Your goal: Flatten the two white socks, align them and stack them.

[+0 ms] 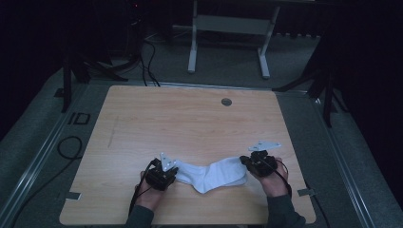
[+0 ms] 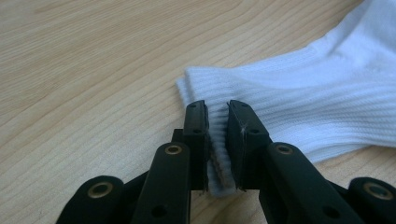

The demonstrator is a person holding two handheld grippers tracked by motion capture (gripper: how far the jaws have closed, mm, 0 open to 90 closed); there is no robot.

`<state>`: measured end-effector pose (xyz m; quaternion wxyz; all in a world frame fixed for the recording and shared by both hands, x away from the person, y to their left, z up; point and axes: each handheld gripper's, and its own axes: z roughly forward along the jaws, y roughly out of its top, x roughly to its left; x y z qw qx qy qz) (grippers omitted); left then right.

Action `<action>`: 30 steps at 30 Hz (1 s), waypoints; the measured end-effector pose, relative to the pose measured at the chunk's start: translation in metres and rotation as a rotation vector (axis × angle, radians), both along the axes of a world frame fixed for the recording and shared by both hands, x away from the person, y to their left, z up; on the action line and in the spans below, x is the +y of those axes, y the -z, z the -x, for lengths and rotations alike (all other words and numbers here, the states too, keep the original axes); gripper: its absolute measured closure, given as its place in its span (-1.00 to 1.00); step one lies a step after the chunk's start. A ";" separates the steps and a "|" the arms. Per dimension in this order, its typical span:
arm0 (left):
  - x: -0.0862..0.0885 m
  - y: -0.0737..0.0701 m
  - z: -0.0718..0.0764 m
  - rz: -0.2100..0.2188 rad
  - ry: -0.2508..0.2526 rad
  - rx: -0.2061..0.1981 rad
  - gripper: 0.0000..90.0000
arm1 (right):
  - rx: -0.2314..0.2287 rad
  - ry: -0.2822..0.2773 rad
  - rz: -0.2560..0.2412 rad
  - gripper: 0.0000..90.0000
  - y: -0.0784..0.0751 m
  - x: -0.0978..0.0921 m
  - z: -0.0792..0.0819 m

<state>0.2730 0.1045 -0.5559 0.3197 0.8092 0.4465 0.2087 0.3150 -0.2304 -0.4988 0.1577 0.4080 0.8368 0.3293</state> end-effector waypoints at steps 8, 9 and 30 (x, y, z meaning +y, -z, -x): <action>0.001 0.000 0.000 0.004 -0.001 0.003 0.73 | -0.005 0.024 0.000 0.96 -0.006 -0.014 0.001; 0.001 0.000 0.000 0.004 -0.002 0.003 0.73 | -0.001 0.021 0.000 0.95 -0.006 -0.014 0.001; 0.005 -0.001 -0.001 0.052 -0.031 0.012 0.51 | 0.025 0.046 -0.060 0.18 0.004 -0.021 -0.009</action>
